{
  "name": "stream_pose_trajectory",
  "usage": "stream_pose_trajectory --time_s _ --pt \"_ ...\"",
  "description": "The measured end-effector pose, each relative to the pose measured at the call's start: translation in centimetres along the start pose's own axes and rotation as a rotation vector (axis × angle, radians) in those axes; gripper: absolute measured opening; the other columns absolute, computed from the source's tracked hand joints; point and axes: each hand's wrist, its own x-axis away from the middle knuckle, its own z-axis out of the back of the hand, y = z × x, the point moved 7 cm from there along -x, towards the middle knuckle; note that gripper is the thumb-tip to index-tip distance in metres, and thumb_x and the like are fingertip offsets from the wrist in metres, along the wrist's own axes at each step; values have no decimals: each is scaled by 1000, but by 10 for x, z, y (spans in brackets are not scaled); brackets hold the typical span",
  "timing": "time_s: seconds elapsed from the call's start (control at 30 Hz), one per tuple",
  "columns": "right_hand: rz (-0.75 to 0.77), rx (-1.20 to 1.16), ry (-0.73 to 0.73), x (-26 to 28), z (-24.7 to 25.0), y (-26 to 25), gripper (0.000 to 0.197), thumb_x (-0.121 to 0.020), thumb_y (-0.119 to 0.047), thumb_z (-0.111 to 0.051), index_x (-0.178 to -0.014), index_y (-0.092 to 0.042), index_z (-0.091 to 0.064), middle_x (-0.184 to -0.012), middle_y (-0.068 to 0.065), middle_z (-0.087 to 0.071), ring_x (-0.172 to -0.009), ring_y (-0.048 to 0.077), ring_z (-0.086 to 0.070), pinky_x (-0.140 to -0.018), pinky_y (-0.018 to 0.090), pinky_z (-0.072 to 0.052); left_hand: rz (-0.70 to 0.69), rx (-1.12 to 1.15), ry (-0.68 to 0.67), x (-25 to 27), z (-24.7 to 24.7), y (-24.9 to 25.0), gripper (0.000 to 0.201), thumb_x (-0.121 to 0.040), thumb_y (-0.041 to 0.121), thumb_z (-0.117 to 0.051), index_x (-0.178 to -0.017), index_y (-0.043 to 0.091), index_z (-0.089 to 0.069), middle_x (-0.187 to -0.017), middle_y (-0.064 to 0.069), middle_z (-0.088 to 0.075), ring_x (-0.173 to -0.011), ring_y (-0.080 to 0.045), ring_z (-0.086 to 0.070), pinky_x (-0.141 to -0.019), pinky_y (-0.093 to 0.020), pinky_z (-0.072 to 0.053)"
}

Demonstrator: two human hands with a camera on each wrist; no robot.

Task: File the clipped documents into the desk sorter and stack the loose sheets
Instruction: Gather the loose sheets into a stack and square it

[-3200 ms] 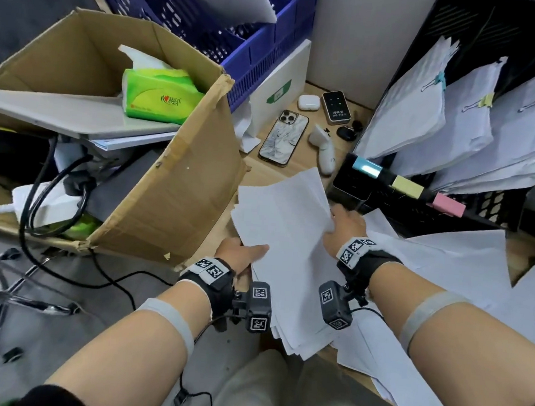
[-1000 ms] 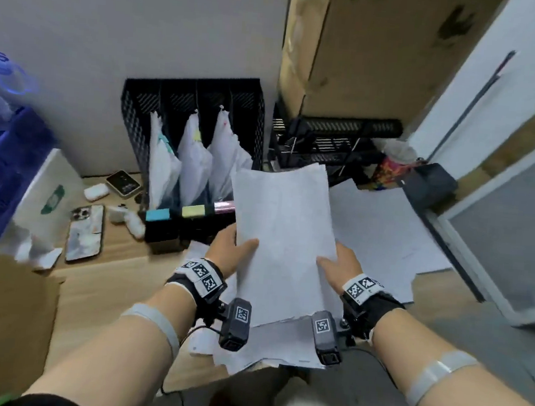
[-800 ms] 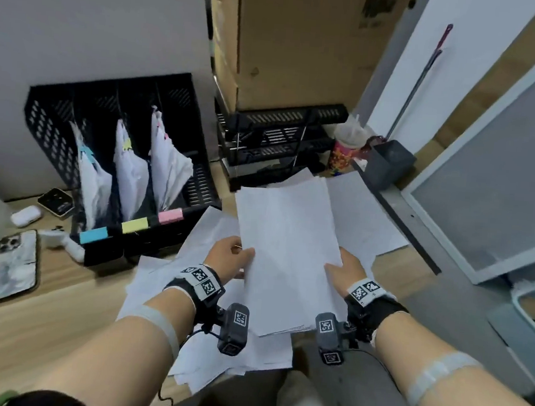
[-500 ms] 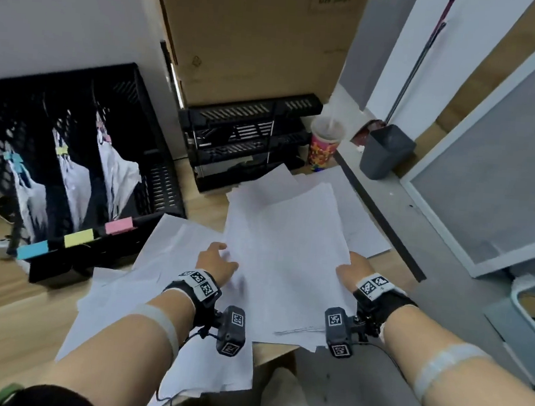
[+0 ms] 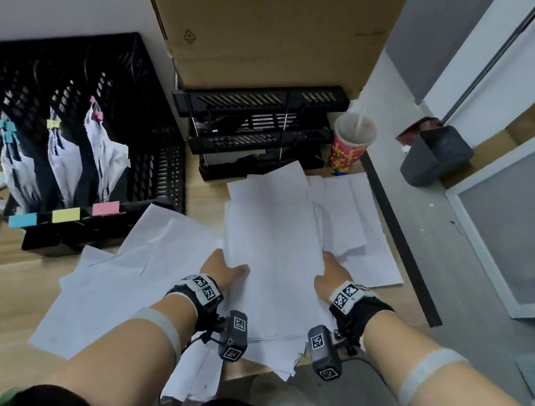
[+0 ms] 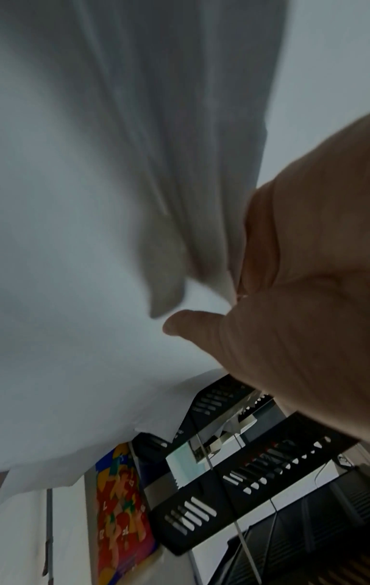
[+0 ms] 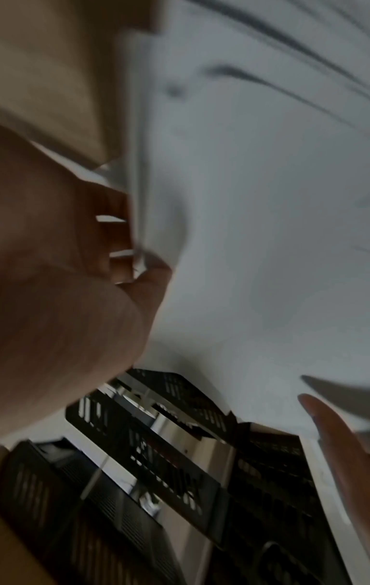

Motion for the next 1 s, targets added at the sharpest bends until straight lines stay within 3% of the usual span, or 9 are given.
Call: stream_pose_trajectory --time_s 0.17,0.3,0.5,0.57,0.63,0.7,0.77,0.87,1.0 --pt "33 -59 113 -18 29 -3 44 -88 -20 -54 -129 -19 -37 -118 14 -59 -94 32 -64 -83 37 -55 -53 53 19 -1 4 1 39 -87 11 -67 -126 9 -59 -120 -8 -68 -104 -25 -64 -88 -28 -48" --pt "-45 -206 296 -34 63 3 58 -90 -14 -58 -140 -12 -29 -119 17 -54 -93 33 -57 -78 32 -46 -59 83 2 4 12 -4 41 -90 8 -62 -131 14 -58 -122 -5 -67 -104 -21 -61 -92 -28 -46" --pt "-7 -20 141 -49 52 3 27 -87 -16 -55 -112 -18 -63 -117 6 -66 -100 28 -63 -77 24 -44 19 126 30 4 23 -21 38 -90 7 -59 -127 18 -61 -116 -3 -66 -111 -25 -61 -98 -33 -47" --pt "-1 -11 72 -49 44 4 15 -81 -8 -51 -86 -14 -64 -94 7 -69 -83 27 -65 -67 27 -47 45 146 29 4 23 -24 35 -90 8 -59 -124 19 -62 -116 -3 -67 -108 -26 -61 -98 -35 -48" --pt "-9 -31 10 -44 37 7 18 -74 1 -46 -62 -12 -44 -64 7 -51 -64 23 -55 -56 30 -39 67 183 31 0 22 -34 34 -89 11 -60 -121 19 -63 -119 -7 -69 -109 -29 -63 -101 -45 -50" --pt "-27 19 -42 -37 30 14 26 -74 2 -47 -59 -15 -34 -60 5 -37 -61 21 -42 -54 27 -30 83 211 23 -4 21 -40 30 -89 16 -61 -118 17 -64 -117 -9 -69 -107 -31 -64 -99 -46 -51" --pt "-8 111 -106 -32 19 17 25 -77 -1 -50 -59 -13 -39 -63 5 -44 -60 21 -45 -53 25 -32 66 210 6 -4 20 -38 30 -87 28 -66 -111 10 -63 -109 -10 -69 -99 -29 -64 -90 -38 -50" --pt "44 195 -178 -26 1 12 27 -79 -2 -49 -58 -13 -37 -62 4 -42 -59 19 -42 -52 24 -30 32 242 -15 -5 17 -29 59 -65 54 -76 -107 15 -64 -109 -4 -71 -103 -24 -66 -97 -44 -51" --pt "96 191 -205 -17 -15 -3 32 -85 -6 -49 -58 -15 -34 -69 7 -46 -64 20 -44 -50 26 -29 -37 127 -88 0 9 -11 41 -77 38 -75 -113 20 -65 -111 -2 -72 -104 -25 -67 -97 -43 -52"
